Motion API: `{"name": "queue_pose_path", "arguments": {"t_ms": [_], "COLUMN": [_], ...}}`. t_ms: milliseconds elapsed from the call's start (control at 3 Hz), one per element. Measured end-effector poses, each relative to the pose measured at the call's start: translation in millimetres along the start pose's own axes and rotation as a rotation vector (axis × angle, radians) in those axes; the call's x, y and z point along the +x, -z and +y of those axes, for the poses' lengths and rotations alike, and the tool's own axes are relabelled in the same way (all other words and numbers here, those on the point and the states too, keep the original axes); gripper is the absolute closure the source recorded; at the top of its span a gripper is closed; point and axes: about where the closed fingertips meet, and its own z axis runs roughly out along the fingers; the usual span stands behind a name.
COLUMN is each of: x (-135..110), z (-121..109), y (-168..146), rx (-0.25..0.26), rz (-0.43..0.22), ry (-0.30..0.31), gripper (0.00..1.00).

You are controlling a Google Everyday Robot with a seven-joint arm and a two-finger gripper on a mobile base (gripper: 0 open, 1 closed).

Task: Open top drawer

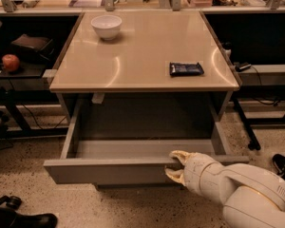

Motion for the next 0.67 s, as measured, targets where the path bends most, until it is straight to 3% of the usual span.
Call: {"name": "queue_pose_path", "arguments": {"t_ms": [333, 667], "x": [1.3, 1.3], "z": [6.2, 6.2], "y": [3.7, 3.7], "rx": [0.003, 0.003], "rz": [-0.005, -0.005], "ry": [-0.01, -0.01], "gripper": [1.0, 0.81]}}
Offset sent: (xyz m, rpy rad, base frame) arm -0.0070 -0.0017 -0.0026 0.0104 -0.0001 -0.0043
